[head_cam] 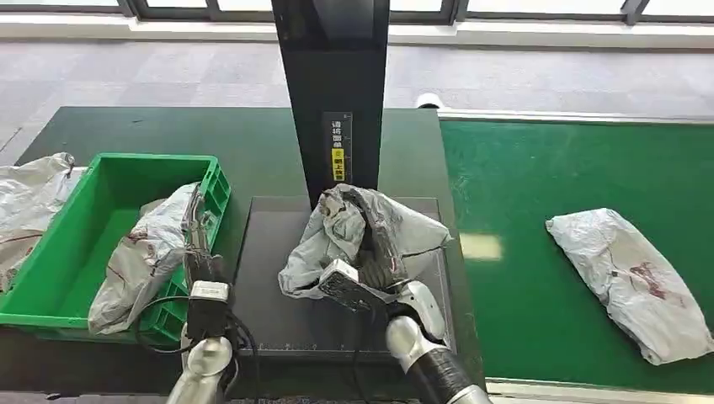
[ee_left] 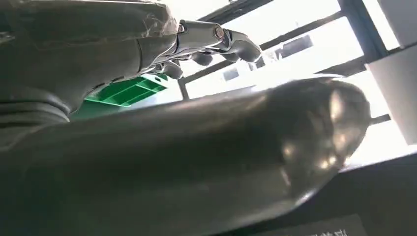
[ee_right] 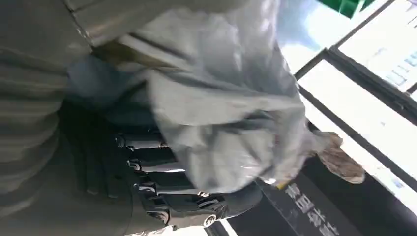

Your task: Moved the parcel from conveyor to table for the left to box.

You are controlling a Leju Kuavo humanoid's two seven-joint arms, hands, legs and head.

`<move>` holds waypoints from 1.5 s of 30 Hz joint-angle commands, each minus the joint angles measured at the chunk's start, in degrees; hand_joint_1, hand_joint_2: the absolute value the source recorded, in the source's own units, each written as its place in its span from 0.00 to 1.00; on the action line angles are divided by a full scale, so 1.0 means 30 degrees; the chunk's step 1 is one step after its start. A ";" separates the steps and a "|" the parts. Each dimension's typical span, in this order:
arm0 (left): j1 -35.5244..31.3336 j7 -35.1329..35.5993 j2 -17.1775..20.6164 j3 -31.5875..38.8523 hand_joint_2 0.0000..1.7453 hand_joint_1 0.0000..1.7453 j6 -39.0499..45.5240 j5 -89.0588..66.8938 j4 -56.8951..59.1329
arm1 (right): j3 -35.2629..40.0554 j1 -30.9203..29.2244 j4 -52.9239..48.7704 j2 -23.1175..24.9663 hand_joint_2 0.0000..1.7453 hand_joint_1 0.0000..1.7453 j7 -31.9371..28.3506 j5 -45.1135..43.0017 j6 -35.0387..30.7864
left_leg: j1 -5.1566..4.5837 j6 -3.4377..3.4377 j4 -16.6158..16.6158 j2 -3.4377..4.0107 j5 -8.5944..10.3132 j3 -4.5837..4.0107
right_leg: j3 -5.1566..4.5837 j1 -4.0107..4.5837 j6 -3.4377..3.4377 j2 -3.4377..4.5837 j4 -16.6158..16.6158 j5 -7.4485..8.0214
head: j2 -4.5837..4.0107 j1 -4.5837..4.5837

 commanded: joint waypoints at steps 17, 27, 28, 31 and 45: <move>-0.0263 -0.0091 0.0814 -0.0282 0.00 0.00 0.2769 0.0005 0.0263 | 0.0414 0.7586 -1.2649 -0.4176 1.00 0.00 -0.0597 -0.0950 0.2598 | -0.0019 0.0016 -0.0023 -0.0080 0.0021 -0.0020 | -0.0005 -0.0016 0.0006 -0.0085 -0.0018 -0.0004 | 0.0000 0.0000; -0.2047 0.0875 0.1372 -0.2413 0.00 0.00 0.1747 -0.2410 0.2686 | 0.0151 0.9982 -1.7363 -0.4636 1.00 0.00 -0.1012 -0.2117 0.3747 | -0.0036 0.0031 -0.0044 -0.0041 0.0002 -0.0018 | -0.0014 -0.0035 0.0013 -0.0052 -0.0042 0.0012 | 0.0000 0.0000; -0.2047 0.0875 0.1372 -0.2413 0.00 0.00 0.1747 -0.2410 0.2686 | 0.0151 0.9982 -1.7363 -0.4636 1.00 0.00 -0.1012 -0.2117 0.3747 | -0.0024 0.0025 -0.0025 -0.0017 -0.0005 -0.0040 | -0.0040 -0.0023 0.0012 -0.0036 -0.0028 0.0006 | 0.0000 0.0000; -0.2047 0.0875 0.1372 -0.2413 0.00 0.00 0.1747 -0.2410 0.2686 | 0.0151 0.9982 -1.7363 -0.4636 1.00 0.00 -0.1012 -0.2117 0.3747 | -0.0023 0.0022 -0.0037 -0.0028 0.0007 -0.0036 | -0.0040 -0.0022 0.0007 -0.0044 -0.0040 0.0011 | -0.0007 0.0000; -0.4134 0.1530 0.1450 -0.3600 0.00 0.00 -0.2423 -0.2860 0.5976 | 0.0163 1.1325 -2.0449 -0.5315 1.00 0.00 -0.2703 -0.2398 0.2825 | -0.0030 0.0027 -0.0031 -0.0098 0.0017 -0.0039 | -0.0024 -0.0028 0.0013 -0.0109 -0.0026 -0.0006 | 0.0000 0.0000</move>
